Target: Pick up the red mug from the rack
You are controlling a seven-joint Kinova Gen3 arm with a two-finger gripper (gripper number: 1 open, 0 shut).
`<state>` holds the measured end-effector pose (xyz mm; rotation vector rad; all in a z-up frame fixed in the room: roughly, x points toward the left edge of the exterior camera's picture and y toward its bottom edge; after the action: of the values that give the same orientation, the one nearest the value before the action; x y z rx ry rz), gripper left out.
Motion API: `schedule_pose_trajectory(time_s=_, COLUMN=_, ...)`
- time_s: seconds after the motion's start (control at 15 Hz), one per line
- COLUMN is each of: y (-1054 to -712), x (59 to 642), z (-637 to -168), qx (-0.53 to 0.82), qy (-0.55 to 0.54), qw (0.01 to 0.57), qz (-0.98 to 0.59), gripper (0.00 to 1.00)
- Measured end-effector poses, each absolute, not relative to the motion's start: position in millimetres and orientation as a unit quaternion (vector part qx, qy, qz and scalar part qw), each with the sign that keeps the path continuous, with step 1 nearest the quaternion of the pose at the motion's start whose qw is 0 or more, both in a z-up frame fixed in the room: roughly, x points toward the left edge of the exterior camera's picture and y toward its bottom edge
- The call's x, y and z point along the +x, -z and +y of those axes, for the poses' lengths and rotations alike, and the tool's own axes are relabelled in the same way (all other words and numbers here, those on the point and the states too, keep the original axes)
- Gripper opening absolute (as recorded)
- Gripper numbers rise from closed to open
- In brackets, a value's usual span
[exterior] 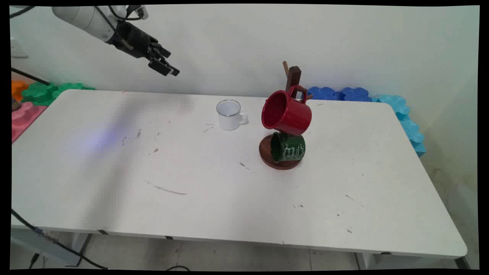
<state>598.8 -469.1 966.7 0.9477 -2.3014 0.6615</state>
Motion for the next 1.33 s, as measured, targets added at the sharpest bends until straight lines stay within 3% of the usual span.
schedule_pose_trajectory(time_s=1.33, y=-1012.8, x=465.1, z=-401.7, qx=0.346, qy=-0.146, qw=0.368, qz=-0.851, gripper=1.0)
